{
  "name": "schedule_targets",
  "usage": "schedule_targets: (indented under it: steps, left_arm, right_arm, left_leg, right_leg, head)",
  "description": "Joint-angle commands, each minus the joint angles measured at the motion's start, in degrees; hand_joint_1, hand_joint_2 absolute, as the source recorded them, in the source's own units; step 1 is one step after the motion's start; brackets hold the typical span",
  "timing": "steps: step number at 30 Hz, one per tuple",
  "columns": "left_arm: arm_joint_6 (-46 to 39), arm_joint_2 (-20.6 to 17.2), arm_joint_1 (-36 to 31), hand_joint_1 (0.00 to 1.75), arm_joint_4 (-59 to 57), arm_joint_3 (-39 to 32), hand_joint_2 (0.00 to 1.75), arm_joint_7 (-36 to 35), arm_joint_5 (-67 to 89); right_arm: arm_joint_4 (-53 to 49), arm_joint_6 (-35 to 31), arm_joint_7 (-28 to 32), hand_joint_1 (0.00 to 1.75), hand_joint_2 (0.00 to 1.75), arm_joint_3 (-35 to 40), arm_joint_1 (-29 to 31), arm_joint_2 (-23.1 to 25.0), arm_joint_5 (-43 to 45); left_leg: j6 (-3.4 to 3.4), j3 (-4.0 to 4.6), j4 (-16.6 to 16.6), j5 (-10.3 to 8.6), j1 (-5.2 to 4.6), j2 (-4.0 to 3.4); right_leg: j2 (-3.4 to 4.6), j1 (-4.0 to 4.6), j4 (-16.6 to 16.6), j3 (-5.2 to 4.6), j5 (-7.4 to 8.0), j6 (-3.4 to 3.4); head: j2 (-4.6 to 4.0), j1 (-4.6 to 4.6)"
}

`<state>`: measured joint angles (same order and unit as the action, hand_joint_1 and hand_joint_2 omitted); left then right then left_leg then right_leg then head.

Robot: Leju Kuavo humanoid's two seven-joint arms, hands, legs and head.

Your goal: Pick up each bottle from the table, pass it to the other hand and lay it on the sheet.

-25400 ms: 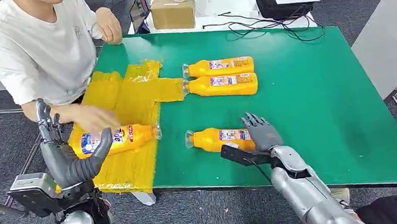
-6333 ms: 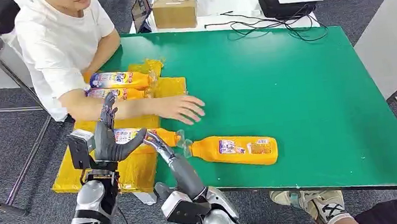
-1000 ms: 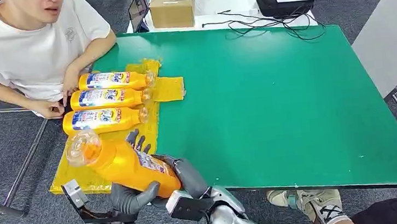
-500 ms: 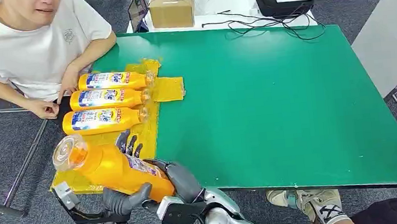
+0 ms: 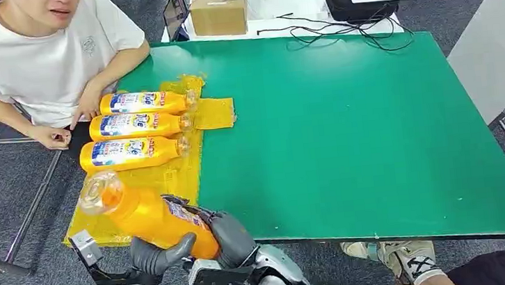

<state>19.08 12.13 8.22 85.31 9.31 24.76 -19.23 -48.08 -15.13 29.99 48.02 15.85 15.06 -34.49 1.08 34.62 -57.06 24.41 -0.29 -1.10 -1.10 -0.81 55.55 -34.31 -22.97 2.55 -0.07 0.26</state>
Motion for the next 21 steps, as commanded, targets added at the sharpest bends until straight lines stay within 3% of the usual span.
schedule_targets:
  steps: [1, 5, 6, 10, 12, 21]
  left_arm:
    - [-8.26, -1.63, -5.46, 1.75, 1.59, 1.02, 1.75, -1.9, 7.37]
    - [-14.91, -4.38, -6.36, 1.75, 0.92, -1.28, 1.75, -0.77, 16.13]
    - [-21.82, -5.64, -6.81, 1.75, 0.38, -2.05, 1.75, -1.3, 25.7]
    - [-26.78, -8.94, -8.24, 1.75, -2.54, -7.52, 1.75, -2.89, 41.34]
    - [-33.28, -11.26, -9.06, 1.75, -3.91, -7.92, 1.75, -2.92, 53.83]
    - [-33.18, -10.95, -9.53, 1.75, -4.46, -8.3, 1.75, -2.81, 55.43]
  right_arm:
    - [3.83, -8.28, -0.5, 0.0, 0.0, -2.21, -4.89, 1.68, -2.97]
    - [2.36, -11.2, 1.86, 0.0, 0.0, -4.69, -6.86, 2.12, -1.15]
    - [1.52, -11.59, 2.57, 0.0, 0.0, -5.11, -7.49, 2.04, -0.88]
    - [-2.57, -10.15, 2.14, 0.0, 0.0, -5.65, -9.44, 0.85, -1.72]
    - [-3.27, -9.25, 2.42, 0.0, 0.0, -5.68, -9.46, 0.34, -1.8]
    - [-3.37, -8.93, 2.64, 0.0, 0.0, -5.86, -9.53, 0.25, -1.94]
  left_leg:
    - [-0.06, -0.1, 0.02, 0.02, 0.06, 0.24]
    - [-0.12, -0.28, 0.04, 0.06, 0.13, 0.36]
    - [-0.1, -0.25, 0.08, 0.04, 0.08, 0.24]
    - [-0.09, -0.25, 0.12, 0.03, 0.05, 0.19]
    - [-0.13, -0.38, 0.13, 0.08, 0.1, 0.15]
    - [-0.07, -0.28, 0.06, 0.08, 0.12, 0.2]
  right_leg:
    - [-0.14, 0.05, -0.03, 0.17, -0.08, -0.07]
    - [-0.18, 0.11, -0.05, 0.39, -0.14, -0.13]
    - [-0.09, 0.06, -0.07, 0.32, -0.09, -0.11]
    - [-0.07, 0.04, -0.07, 0.29, -0.07, -0.1]
    - [0.0, 0.08, -0.09, 0.41, -0.11, -0.14]
    - [-0.07, 0.07, -0.06, 0.35, -0.12, -0.09]
  head:
    - [0.0, 0.0]
    - [0.0, 0.02]
    - [0.0, 0.0]
    - [0.0, 0.02]
    - [0.0, 0.0]
    - [0.0, 0.0]
